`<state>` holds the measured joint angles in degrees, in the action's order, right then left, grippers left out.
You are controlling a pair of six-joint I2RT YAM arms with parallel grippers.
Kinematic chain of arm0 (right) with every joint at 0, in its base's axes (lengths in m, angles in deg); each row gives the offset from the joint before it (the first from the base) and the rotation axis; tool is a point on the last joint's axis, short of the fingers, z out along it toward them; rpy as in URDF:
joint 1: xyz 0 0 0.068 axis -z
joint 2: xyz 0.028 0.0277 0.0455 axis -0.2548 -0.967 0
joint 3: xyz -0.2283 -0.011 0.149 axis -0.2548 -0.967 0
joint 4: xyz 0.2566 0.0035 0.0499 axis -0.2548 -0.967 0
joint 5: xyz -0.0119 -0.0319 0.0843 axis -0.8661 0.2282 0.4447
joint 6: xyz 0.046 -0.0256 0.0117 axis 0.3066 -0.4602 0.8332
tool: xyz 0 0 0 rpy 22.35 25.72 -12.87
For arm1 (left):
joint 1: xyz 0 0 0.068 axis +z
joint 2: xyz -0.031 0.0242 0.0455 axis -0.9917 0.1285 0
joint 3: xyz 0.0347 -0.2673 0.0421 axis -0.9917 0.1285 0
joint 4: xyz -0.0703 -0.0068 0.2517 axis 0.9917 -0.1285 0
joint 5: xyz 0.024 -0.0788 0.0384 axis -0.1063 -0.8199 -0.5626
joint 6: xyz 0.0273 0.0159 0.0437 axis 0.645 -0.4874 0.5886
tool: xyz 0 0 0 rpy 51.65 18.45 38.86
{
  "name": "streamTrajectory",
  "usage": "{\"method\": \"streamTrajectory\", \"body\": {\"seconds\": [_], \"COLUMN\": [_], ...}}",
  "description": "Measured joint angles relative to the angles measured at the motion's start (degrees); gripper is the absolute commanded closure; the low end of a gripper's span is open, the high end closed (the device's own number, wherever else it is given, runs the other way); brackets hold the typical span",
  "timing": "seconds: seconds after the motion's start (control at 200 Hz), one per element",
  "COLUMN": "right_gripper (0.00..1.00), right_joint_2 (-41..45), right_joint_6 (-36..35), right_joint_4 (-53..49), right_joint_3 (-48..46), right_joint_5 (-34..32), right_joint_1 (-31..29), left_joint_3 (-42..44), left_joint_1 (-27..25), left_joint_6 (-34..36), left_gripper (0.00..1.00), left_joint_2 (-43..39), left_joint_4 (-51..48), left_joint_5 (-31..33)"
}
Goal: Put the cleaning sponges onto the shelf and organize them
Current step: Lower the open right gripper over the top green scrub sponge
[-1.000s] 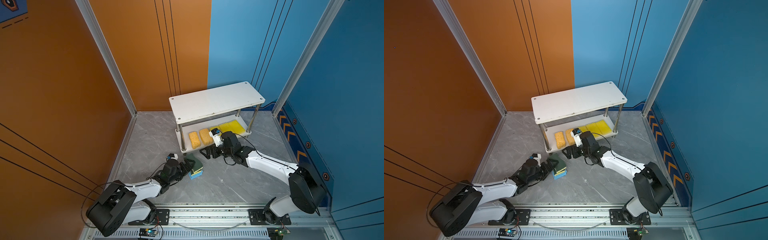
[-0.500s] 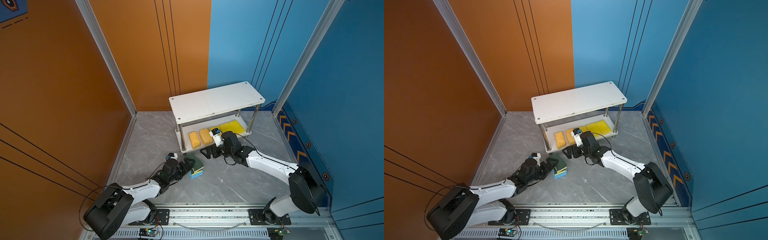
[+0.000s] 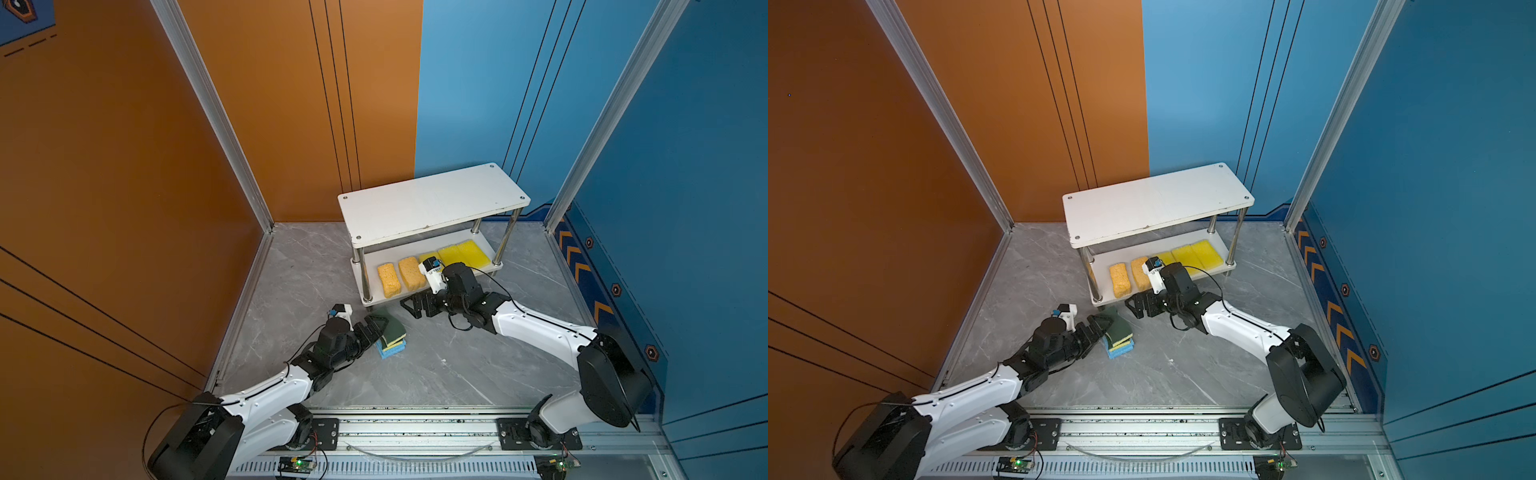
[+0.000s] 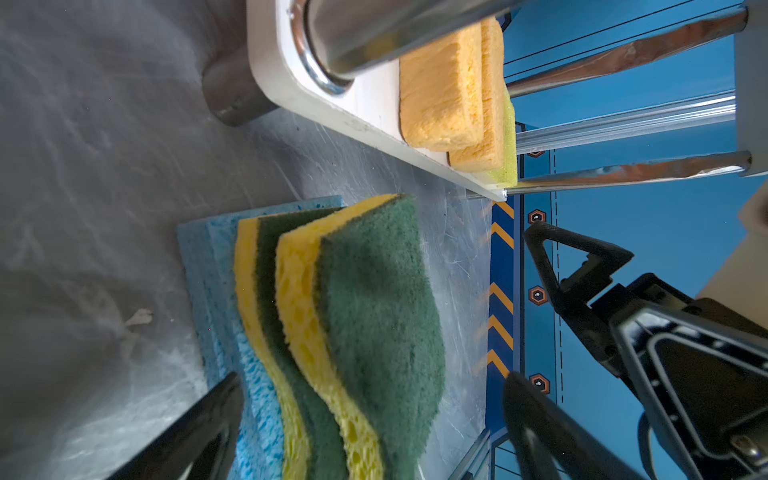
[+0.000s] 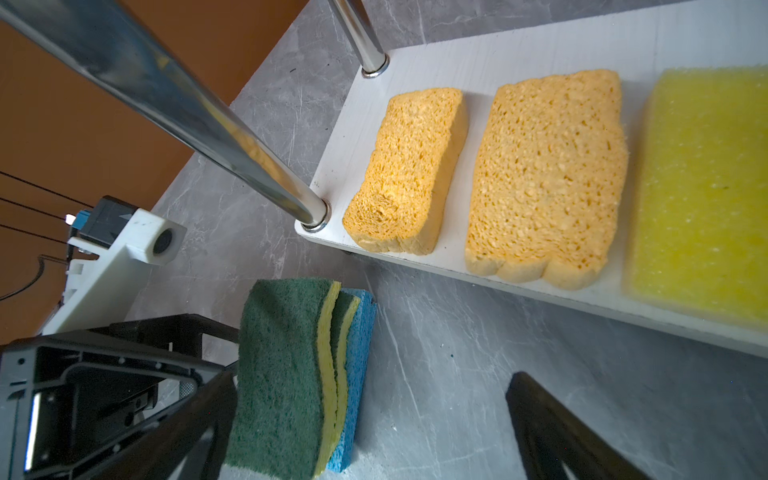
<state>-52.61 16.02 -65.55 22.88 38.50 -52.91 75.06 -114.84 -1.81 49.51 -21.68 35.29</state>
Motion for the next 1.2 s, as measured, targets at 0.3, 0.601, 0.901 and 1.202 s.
{"method": "streamTrajectory", "body": {"seconds": [0.3,0.601,0.901,1.202], "right_gripper": [0.0,0.0,0.05,0.04], "right_joint_2": [0.5,-0.44,-5.57,-8.87], "right_joint_6": [0.0,-0.07,-1.84,-3.08], "right_joint_4": [-2.03,-6.43,-11.74,-13.9], "right_joint_3": [0.0,0.46,4.83,9.2], "right_joint_5": [-0.94,-6.82,-14.14,-17.18], "right_joint_1": [-6.99,-13.46,-16.35,-17.35], "left_joint_3": [0.15,2.95,4.52,4.59], "left_joint_1": [3.85,8.74,10.58,10.95], "left_joint_6": [0.57,1.4,1.51,1.64], "left_gripper": [0.02,0.02,0.02,0.02], "left_joint_2": [-14.71,-27.32,-32.81,-31.67], "left_joint_4": [-9.79,-19.26,-25.77,-26.56], "left_joint_5": [0.04,0.0,0.0,0.0]}}
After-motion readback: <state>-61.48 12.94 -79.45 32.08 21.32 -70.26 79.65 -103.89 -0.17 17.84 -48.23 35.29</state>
